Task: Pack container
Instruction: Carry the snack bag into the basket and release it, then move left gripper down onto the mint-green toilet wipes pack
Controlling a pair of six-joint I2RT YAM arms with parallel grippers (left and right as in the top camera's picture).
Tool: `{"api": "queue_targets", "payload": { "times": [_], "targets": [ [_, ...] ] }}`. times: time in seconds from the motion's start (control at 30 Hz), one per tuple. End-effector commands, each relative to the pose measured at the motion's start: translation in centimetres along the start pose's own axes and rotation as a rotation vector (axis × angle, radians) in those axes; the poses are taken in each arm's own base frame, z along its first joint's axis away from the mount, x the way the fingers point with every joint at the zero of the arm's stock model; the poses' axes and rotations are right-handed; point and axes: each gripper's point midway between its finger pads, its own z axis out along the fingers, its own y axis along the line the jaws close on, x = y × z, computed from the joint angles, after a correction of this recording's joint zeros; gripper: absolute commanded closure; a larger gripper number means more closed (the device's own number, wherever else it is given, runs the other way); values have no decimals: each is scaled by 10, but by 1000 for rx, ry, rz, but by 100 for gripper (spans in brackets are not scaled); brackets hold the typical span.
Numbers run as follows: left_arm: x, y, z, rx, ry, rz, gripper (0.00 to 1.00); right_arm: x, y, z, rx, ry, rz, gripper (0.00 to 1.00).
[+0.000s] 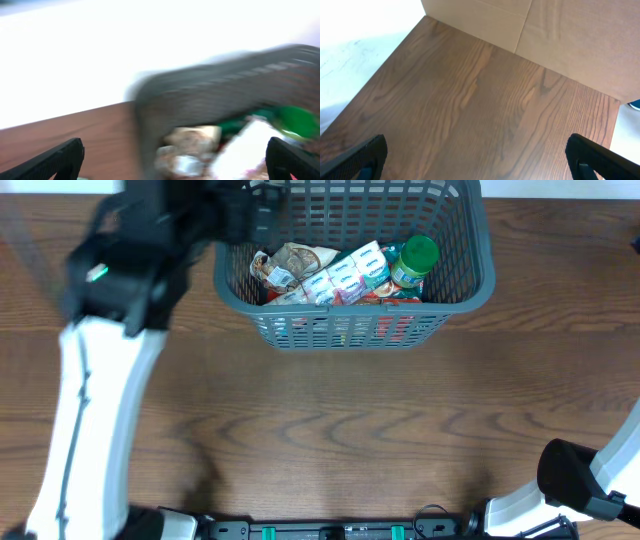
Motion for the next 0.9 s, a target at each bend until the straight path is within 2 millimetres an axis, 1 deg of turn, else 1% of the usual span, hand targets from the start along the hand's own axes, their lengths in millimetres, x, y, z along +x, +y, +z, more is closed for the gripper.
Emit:
{"api": "queue_targets", "payload": {
  "times": [0.0,0.03,0.1,0.2,0.3,0.43,0.5,0.57,0.63,0.73,0.87],
  "targets": [
    [12,83,-27,-378,44,-44,1,0,-2,2,12,1,17,1],
    [18,97,-34,-430,63,-71,1,0,-2,2,12,1,16,1],
    [35,122,-40,-496,116,-129,1,0,-2,2,12,1,17,1],
    [69,160,-42,-587,226,-220,1,0,-2,2,12,1,16,1],
    [105,193,-38,-652,348,-266,1,0,-2,2,12,1,17,1],
    [145,225,-22,-670,482,-293,1,0,-2,2,12,1,16,1],
    [161,237,-11,-665,529,-319,1,0,-2,2,12,1,16,1],
    [178,242,6,-618,581,-322,1,0,-2,2,12,1,17,1],
    [195,244,26,-548,637,-308,1,0,-2,2,12,1,16,1],
    [219,244,50,-483,717,-260,1,0,-2,2,12,1,17,1],
    [258,244,81,-407,846,-174,1,0,-2,2,13,1,16,1]
  ]
}}
